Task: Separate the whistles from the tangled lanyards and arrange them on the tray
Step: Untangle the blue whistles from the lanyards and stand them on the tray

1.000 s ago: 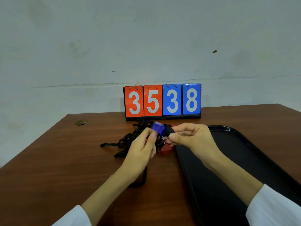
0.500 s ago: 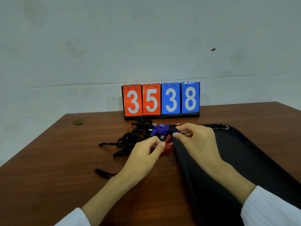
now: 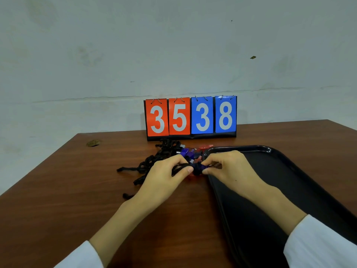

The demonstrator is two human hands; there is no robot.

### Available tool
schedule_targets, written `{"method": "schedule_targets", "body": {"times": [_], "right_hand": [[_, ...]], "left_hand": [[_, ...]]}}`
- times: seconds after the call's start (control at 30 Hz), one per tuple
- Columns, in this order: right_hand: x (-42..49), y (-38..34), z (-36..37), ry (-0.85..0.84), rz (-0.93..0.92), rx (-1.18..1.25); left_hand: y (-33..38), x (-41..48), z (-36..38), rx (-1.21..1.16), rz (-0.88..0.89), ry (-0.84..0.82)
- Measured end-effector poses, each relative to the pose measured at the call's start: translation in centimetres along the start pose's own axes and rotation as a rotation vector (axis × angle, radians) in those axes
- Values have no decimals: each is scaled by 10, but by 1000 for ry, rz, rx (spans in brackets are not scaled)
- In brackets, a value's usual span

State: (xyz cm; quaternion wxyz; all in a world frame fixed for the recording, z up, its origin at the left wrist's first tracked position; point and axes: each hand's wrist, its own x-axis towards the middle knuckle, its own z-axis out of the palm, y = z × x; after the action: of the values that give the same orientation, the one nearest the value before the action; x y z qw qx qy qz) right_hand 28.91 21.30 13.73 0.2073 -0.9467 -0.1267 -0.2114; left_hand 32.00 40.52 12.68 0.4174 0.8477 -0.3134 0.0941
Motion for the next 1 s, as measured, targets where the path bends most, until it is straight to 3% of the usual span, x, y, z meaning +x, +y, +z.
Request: {"method": "schedule_targets", "body": {"times": [0.17,0.33,0.5,0.63,0.83,1.0], "right_hand": [[1,-5,-3,-128,35,155],[1,-10,-6,-212,95,416],[1,-17,-11,-222,138,770],[0,-21,-7,-155,225,988],[2,-18,-6,56,312,1040],[2,-14,-2,199,369,909]], "left_hand": [[-7,3,-5,30,-29,58],[-7,6,-6,5,-53,10],[3,7,-13,-575,-315,-184],[4,7,-6,-731,-374,-186],[7,1,6,-717,-328,-227],[13,-5,23,-391,-245,-213]]}}
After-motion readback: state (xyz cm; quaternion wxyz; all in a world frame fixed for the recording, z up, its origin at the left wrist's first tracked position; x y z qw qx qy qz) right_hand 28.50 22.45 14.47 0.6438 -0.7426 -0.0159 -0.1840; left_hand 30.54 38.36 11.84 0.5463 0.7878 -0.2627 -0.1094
